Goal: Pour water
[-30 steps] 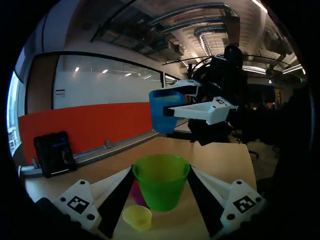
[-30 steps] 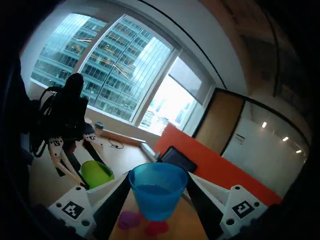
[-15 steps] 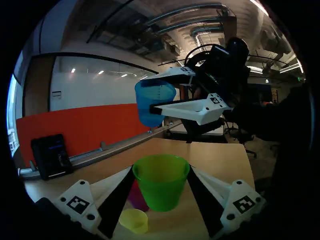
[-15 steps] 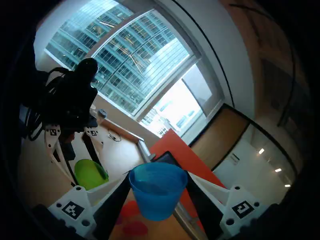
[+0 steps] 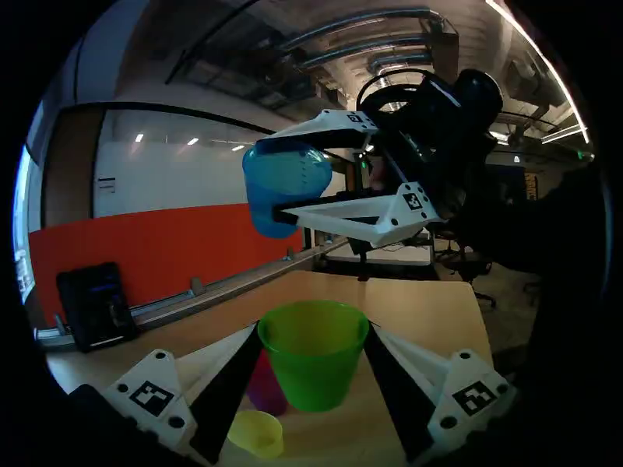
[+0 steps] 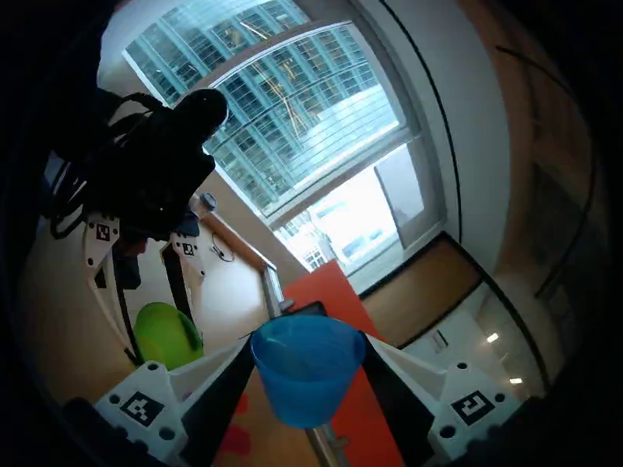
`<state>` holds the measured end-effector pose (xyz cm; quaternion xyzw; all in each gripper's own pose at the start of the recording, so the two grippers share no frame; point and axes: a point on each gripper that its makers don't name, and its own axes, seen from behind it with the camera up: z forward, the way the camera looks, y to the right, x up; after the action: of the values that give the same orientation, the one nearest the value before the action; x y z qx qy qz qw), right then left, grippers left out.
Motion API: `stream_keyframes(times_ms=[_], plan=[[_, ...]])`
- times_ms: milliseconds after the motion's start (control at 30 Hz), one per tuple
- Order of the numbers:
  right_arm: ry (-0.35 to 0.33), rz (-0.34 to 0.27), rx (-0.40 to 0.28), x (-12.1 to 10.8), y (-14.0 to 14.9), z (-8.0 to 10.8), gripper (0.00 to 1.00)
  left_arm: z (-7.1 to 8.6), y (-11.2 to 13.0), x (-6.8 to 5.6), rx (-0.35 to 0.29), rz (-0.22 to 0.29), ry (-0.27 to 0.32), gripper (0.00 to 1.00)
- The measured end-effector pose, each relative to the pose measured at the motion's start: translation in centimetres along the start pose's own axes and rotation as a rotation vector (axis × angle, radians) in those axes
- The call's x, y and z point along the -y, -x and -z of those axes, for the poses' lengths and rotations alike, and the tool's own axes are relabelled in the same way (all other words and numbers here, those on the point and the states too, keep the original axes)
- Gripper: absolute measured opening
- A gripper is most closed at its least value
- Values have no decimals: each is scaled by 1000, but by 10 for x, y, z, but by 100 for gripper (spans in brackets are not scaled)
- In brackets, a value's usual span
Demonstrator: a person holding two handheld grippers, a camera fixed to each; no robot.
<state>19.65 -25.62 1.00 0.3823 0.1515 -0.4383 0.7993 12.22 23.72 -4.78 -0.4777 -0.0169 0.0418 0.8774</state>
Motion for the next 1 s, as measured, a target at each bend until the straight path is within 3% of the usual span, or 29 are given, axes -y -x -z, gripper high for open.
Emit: stream_keyframes(times_ms=[300, 1000], plan=[[15, 105, 2, -10, -7, -2, 93, -2, -5, -1, -13, 3, 4, 89], [59, 258, 4, -34, -11, -3, 93, -5, -9, -2, -19, 0, 12, 89]])
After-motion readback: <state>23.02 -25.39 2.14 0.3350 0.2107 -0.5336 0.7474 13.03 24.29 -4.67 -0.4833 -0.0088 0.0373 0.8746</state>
